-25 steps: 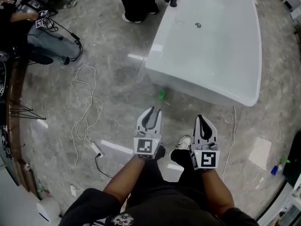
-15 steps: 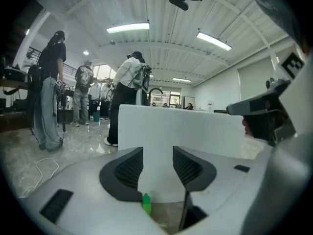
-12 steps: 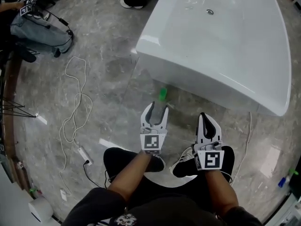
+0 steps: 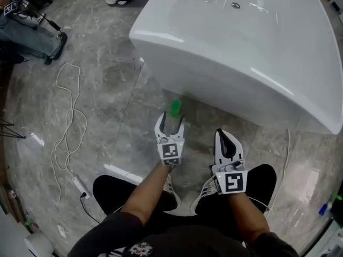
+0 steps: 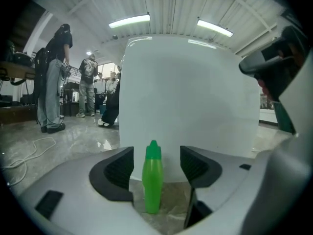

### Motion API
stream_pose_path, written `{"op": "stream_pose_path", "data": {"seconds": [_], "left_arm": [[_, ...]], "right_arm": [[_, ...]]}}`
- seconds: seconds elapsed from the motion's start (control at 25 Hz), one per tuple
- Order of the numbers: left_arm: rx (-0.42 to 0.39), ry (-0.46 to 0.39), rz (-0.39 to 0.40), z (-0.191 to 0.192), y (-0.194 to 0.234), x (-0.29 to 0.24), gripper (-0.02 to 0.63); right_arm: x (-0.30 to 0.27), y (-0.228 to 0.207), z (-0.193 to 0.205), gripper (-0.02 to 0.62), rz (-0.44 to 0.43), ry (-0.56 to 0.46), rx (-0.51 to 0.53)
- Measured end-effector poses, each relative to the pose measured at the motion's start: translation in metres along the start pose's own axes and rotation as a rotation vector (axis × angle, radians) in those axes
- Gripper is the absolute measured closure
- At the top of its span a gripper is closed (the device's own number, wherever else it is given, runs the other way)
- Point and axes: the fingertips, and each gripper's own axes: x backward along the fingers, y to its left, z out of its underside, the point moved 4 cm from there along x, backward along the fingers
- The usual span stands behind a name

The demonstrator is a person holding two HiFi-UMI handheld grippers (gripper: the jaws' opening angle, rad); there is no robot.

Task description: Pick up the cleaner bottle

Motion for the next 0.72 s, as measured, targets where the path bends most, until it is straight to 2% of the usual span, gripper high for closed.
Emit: {"op": "stream_pose_path", "data": {"seconds": [0.32,0.56,0.72], "left_arm": [[-0.03,0.075,-0.003,0.068,0.013,-0.04,0.314],[-0.01,0.064,0.0,0.081,0.009,-0.066,0.314],[-0.026,0.059,-0.011,0.088,0.008,-0.087,0.314]], "right_arm": [[-0.008,0.002,0.031,0.58,0.009,0.029,0.023],[-0.002,-0.003,0.043,0.58,0.016,0.012,0.012],[0.001,-0.013,0.049,0.58,0.046,0.054,0.031]]}}
